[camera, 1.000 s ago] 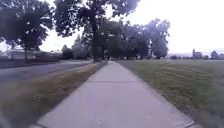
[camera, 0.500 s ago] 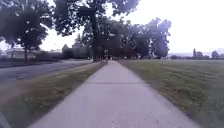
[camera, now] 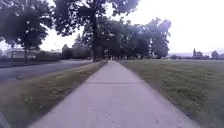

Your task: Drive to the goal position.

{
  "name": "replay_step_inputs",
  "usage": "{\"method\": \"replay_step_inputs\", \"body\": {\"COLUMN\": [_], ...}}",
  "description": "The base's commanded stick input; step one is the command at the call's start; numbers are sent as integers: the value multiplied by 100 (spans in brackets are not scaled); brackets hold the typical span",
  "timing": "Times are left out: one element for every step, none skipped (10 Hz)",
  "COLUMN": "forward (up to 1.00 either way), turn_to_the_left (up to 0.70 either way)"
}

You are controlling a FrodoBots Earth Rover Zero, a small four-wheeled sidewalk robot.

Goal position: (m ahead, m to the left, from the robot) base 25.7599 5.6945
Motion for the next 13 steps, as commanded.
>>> {"method": "replay_step_inputs", "body": {"forward": [45, 45, 45, 45, 45, 45, 45, 58, 70, 70, 70, 70, 70], "turn_to_the_left": [0, 0, 0, 0, 0, 0, 0, 0, 0, 0, 0, 0, 0]}}
